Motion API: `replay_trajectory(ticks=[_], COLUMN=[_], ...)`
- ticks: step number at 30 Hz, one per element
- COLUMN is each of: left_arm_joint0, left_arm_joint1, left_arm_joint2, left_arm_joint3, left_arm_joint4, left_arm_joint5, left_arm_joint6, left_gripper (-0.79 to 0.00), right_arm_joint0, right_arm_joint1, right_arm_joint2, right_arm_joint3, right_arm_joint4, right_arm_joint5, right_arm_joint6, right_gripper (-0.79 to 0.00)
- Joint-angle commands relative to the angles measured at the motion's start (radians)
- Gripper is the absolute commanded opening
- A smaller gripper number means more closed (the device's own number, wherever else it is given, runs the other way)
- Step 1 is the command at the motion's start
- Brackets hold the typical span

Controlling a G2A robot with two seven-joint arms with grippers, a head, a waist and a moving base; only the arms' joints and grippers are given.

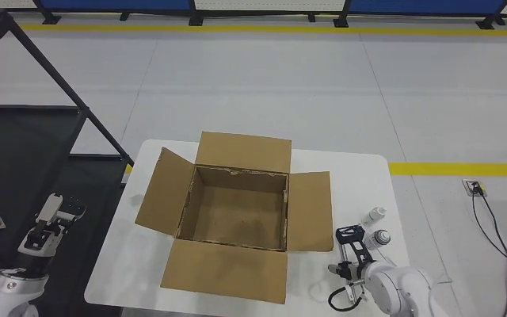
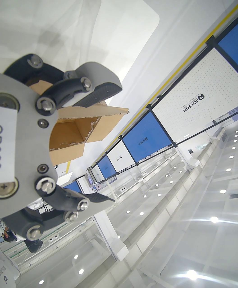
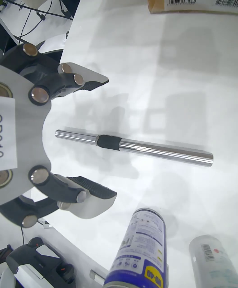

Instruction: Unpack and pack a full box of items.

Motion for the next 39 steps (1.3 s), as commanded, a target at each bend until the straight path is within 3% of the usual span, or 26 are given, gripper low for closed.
replay_trajectory(ticks=[1, 3, 7, 21, 28, 35, 39], left_arm_joint0=[0.000, 0.000, 0.000, 0.000, 0.000, 0.000, 0.000], left_arm_joint1=[0.000, 0.000, 0.000, 0.000, 0.000, 0.000, 0.000], left_arm_joint2=[0.000, 0.000, 0.000, 0.000, 0.000, 0.000, 0.000], left_arm_joint3=[0.000, 0.000, 0.000, 0.000, 0.000, 0.000, 0.000], left_arm_joint4=[0.000, 0.000, 0.000, 0.000, 0.000, 0.000, 0.000], left_arm_joint5=[0.000, 0.000, 0.000, 0.000, 0.000, 0.000, 0.000], left_arm_joint6=[0.000, 0.000, 0.000, 0.000, 0.000, 0.000, 0.000], left_gripper=[0.000, 0.000, 0.000, 0.000, 0.000, 0.000, 0.000], right_arm_joint0=[0.007, 0.008, 0.012, 0.078, 0.105, 0.113, 0.115], right_arm_joint1=[0.000, 0.000, 0.001, -0.006, -0.008, -0.009, -0.007], right_arm_joint2=[-0.002, 0.002, -0.005, -0.048, -0.060, -0.062, -0.046], right_arm_joint3=[0.009, 0.013, 0.016, 0.085, 0.124, 0.138, 0.135], right_arm_joint4=[0.002, 0.011, 0.006, -0.001, 0.007, 0.014, 0.036], right_arm_joint5=[0.004, -0.005, -0.005, 0.038, 0.040, 0.043, 0.038], right_arm_joint6=[0.006, 0.008, 0.018, 0.085, 0.101, 0.110, 0.106], right_gripper=[-0.296, -0.397, -0.434, -0.443, -0.496, -0.760, -0.785])
